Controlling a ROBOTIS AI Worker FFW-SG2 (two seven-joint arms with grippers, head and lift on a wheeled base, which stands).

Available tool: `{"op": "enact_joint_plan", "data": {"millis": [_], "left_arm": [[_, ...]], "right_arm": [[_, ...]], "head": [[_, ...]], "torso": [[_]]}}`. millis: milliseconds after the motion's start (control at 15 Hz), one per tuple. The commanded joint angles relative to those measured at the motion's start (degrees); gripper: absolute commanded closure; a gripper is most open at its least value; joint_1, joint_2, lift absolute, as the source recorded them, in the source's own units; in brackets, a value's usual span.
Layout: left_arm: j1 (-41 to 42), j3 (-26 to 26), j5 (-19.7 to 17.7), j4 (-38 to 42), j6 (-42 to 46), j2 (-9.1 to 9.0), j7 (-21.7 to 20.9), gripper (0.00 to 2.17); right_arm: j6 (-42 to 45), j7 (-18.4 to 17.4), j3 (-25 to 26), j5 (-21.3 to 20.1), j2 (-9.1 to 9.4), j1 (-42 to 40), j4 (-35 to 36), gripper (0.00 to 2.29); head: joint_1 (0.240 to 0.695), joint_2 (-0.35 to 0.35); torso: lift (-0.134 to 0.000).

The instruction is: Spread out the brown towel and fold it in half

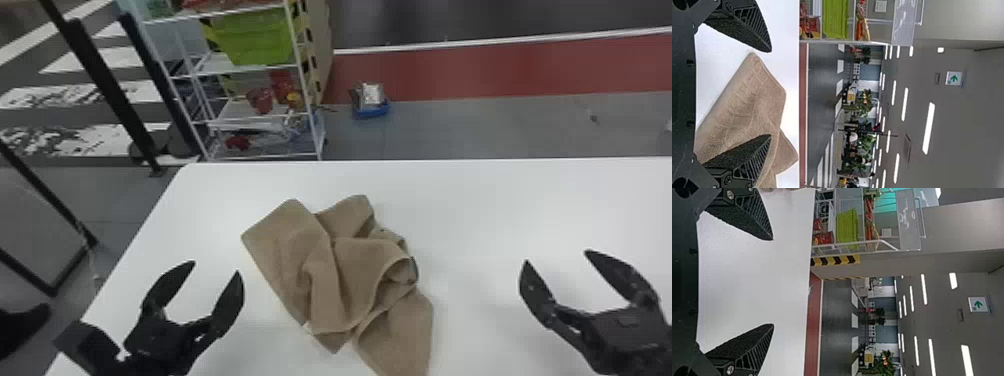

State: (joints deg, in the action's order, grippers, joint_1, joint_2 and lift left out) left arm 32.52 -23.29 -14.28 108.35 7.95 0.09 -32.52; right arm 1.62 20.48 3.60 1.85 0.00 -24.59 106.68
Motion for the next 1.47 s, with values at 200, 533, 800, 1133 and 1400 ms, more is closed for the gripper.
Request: {"op": "enact_joint_plan", "data": {"millis": [200, 533, 800, 1133, 1400], "left_arm": [[0.0, 0.0, -0.1, 0.0, 0.0, -0.24, 0.0, 0.12], [0.0, 0.0, 0.0, 0.1, 0.0, -0.24, 0.0, 0.12], [0.0, 0.0, 0.0, 0.1, 0.0, -0.24, 0.0, 0.12], [0.1, -0.3, -0.1, 0.1, 0.0, -0.24, 0.0, 0.12], [0.1, -0.4, -0.1, 0.1, 0.0, -0.24, 0.0, 0.12]], "right_arm": [[0.0, 0.0, 0.0, 0.0, 0.05, 0.1, -0.1, 0.1], [0.0, 0.0, 0.0, 0.0, 0.05, 0.1, -0.1, 0.1], [-0.9, 8.6, -0.7, -3.8, 0.05, 1.1, 0.3, 0.1], [-24.1, 16.8, -8.0, -10.4, 0.05, 1.8, 8.0, 0.1], [-46.8, 21.8, -13.2, -10.0, 0.05, 1.9, 17.5, 0.07]], "head": [[0.695, 0.206], [0.695, 0.206], [0.695, 0.221], [0.695, 0.308], [0.695, 0.35]], "torso": [[-0.124], [-0.124], [-0.124], [-0.124], [-0.124]]}}
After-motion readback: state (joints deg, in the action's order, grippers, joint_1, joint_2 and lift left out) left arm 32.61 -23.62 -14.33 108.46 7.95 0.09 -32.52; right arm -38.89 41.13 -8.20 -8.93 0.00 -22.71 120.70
